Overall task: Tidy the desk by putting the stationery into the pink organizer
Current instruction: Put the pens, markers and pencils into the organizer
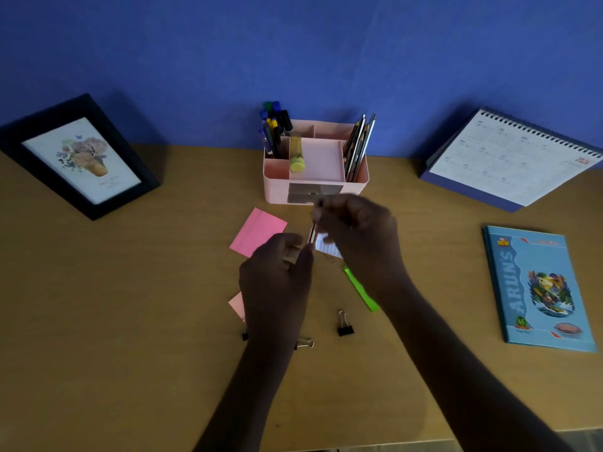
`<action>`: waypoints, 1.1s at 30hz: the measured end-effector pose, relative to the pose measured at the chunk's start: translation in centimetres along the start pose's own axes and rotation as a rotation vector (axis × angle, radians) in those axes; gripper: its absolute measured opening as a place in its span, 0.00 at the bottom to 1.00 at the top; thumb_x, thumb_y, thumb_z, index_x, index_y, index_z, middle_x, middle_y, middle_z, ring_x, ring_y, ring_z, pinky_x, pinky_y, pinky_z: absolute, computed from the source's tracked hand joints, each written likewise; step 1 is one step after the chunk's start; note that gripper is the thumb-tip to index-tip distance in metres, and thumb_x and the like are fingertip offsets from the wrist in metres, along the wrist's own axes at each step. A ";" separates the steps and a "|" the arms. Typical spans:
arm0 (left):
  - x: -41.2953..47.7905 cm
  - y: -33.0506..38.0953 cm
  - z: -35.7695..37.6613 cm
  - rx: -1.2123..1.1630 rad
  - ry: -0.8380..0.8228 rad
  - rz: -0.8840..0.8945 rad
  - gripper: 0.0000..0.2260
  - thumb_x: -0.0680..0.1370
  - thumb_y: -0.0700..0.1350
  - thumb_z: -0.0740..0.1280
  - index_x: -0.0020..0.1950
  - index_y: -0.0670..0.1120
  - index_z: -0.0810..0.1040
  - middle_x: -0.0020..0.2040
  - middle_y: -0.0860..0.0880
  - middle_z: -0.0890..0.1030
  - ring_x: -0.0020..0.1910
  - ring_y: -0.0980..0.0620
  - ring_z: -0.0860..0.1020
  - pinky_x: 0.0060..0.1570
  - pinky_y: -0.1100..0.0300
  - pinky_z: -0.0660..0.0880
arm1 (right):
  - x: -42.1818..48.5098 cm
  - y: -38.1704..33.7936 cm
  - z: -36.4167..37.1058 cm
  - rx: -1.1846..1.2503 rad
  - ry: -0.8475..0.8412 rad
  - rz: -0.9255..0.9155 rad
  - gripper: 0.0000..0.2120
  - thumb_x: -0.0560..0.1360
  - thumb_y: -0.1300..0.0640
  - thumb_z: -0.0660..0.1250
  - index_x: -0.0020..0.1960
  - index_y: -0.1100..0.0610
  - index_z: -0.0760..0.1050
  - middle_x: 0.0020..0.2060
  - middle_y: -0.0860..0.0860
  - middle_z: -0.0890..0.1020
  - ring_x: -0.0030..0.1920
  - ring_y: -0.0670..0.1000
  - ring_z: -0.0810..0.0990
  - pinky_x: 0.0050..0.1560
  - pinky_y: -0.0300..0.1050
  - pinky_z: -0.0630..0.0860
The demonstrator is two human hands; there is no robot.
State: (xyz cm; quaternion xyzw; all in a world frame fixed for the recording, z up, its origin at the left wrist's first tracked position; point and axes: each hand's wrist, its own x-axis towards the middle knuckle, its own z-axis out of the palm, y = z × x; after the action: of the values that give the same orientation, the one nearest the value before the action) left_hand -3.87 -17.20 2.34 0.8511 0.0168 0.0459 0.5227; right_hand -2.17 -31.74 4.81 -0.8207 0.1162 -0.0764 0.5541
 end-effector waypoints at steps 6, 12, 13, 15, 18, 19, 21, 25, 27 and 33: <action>0.4 -2.1 -1.1 0.028 0.029 -0.111 0.04 0.80 0.47 0.74 0.52 0.50 0.88 0.43 0.56 0.88 0.37 0.59 0.85 0.44 0.56 0.83 | 7.1 -4.6 0.1 -0.035 0.206 -0.222 0.06 0.80 0.54 0.74 0.52 0.55 0.86 0.40 0.48 0.88 0.41 0.50 0.87 0.47 0.60 0.84; -0.5 -4.5 -1.7 0.092 0.010 -0.156 0.03 0.79 0.44 0.74 0.49 0.51 0.88 0.44 0.58 0.88 0.40 0.61 0.84 0.45 0.67 0.77 | 12.0 -5.4 2.6 -0.165 0.287 -0.375 0.05 0.79 0.57 0.73 0.51 0.57 0.86 0.42 0.44 0.88 0.42 0.42 0.87 0.47 0.47 0.84; -0.6 -4.9 -1.8 0.090 0.010 -0.160 0.03 0.79 0.44 0.74 0.49 0.51 0.88 0.44 0.57 0.88 0.40 0.60 0.84 0.45 0.63 0.79 | 12.6 -5.2 3.0 -0.177 0.285 -0.371 0.05 0.78 0.56 0.74 0.50 0.57 0.87 0.41 0.44 0.88 0.42 0.42 0.87 0.47 0.48 0.84; -0.9 -5.5 -1.9 0.095 0.002 -0.169 0.03 0.78 0.44 0.75 0.49 0.51 0.88 0.45 0.57 0.88 0.41 0.59 0.85 0.46 0.57 0.81 | 13.7 -4.6 3.8 -0.191 0.275 -0.359 0.04 0.78 0.56 0.74 0.49 0.56 0.87 0.41 0.44 0.88 0.42 0.42 0.87 0.47 0.49 0.84; -1.0 -6.6 -2.3 0.167 -0.068 -0.198 0.04 0.78 0.47 0.76 0.52 0.53 0.87 0.48 0.58 0.88 0.44 0.56 0.85 0.47 0.53 0.82 | 14.7 -3.6 4.8 -0.208 0.245 -0.342 0.04 0.77 0.57 0.75 0.49 0.56 0.87 0.40 0.43 0.88 0.42 0.42 0.87 0.47 0.45 0.84; -1.0 -6.9 -2.5 0.202 -0.101 -0.204 0.06 0.77 0.49 0.77 0.53 0.54 0.87 0.49 0.59 0.87 0.46 0.56 0.85 0.47 0.53 0.82 | 14.9 -3.2 5.1 -0.216 0.229 -0.338 0.04 0.76 0.58 0.75 0.49 0.56 0.87 0.40 0.44 0.88 0.42 0.42 0.86 0.46 0.43 0.83; -1.2 -7.6 -2.9 0.243 -0.145 -0.208 0.08 0.76 0.50 0.77 0.54 0.56 0.86 0.51 0.60 0.86 0.47 0.56 0.84 0.47 0.53 0.81 | 15.3 -2.5 5.7 -0.227 0.201 -0.319 0.04 0.76 0.59 0.75 0.49 0.57 0.87 0.39 0.45 0.87 0.40 0.41 0.85 0.43 0.39 0.82; -1.7 -8.7 -3.8 0.291 -0.135 -0.198 0.10 0.76 0.49 0.78 0.56 0.55 0.85 0.51 0.58 0.84 0.49 0.53 0.81 0.47 0.49 0.81 | 15.7 -1.6 6.9 -0.254 0.173 -0.283 0.04 0.75 0.60 0.75 0.48 0.56 0.87 0.37 0.42 0.86 0.37 0.34 0.83 0.40 0.30 0.76; -1.9 -9.2 -4.0 0.319 -0.129 -0.190 0.11 0.75 0.49 0.78 0.57 0.53 0.84 0.52 0.56 0.83 0.51 0.51 0.81 0.47 0.48 0.82 | 15.7 -1.3 7.3 -0.249 0.147 -0.270 0.03 0.74 0.62 0.74 0.47 0.58 0.86 0.36 0.39 0.84 0.36 0.32 0.82 0.38 0.27 0.74; -2.7 -10.5 -4.4 0.398 -0.138 -0.159 0.16 0.72 0.51 0.81 0.57 0.52 0.84 0.56 0.54 0.83 0.56 0.49 0.79 0.48 0.52 0.80 | 16.2 -0.6 7.9 -0.310 0.157 -0.302 0.01 0.77 0.62 0.75 0.48 0.58 0.86 0.42 0.46 0.87 0.38 0.35 0.82 0.38 0.30 0.79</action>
State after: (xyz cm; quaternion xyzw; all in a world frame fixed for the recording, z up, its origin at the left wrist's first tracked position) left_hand -6.76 -8.74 -5.20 0.9346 0.0568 -0.0578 0.3464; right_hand 15.50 -28.98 2.37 -0.8957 0.0451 -0.2035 0.3929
